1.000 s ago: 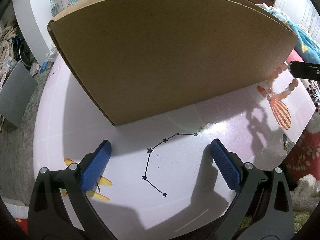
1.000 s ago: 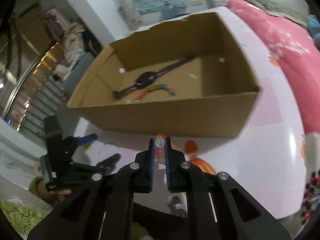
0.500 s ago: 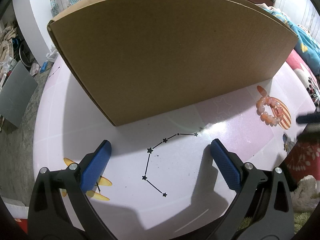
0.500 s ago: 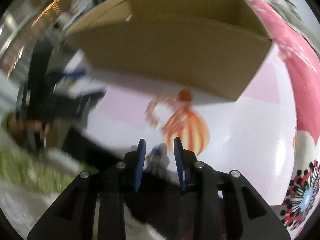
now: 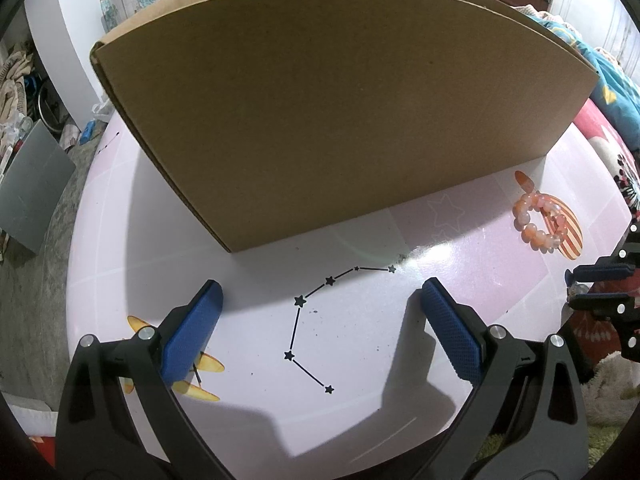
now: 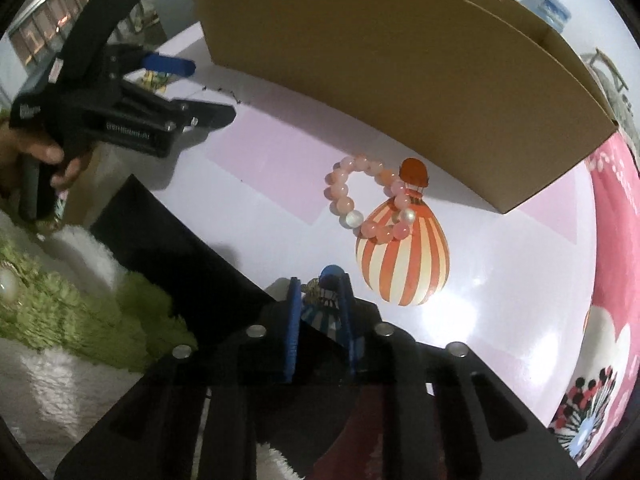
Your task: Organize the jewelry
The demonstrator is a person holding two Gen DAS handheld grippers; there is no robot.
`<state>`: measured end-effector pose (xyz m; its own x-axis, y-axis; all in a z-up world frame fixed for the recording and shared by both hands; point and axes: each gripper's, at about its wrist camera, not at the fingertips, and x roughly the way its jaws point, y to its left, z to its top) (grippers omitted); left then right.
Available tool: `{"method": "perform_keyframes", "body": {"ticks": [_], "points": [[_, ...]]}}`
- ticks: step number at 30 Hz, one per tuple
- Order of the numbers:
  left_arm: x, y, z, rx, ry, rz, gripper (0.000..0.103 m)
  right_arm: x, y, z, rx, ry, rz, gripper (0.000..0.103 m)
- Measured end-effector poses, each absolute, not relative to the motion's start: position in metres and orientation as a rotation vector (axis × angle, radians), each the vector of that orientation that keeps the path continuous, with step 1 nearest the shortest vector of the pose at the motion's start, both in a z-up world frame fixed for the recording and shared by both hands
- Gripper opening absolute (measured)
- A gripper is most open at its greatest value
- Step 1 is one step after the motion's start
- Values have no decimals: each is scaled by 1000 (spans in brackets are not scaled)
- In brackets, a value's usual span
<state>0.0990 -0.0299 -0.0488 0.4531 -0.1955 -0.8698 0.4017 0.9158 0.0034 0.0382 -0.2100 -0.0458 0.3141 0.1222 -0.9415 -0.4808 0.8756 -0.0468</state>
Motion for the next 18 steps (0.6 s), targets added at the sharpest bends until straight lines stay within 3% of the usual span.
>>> {"method": "perform_keyframes", "body": {"ticks": [5,18], "points": [[100,-30,-49,221,1038,-372,96,36,-207,-48,-387,1181,400,7],[100,-29,-48,231,1021,-394,96,61,-268,-44,-278,1110,151,6]]}}
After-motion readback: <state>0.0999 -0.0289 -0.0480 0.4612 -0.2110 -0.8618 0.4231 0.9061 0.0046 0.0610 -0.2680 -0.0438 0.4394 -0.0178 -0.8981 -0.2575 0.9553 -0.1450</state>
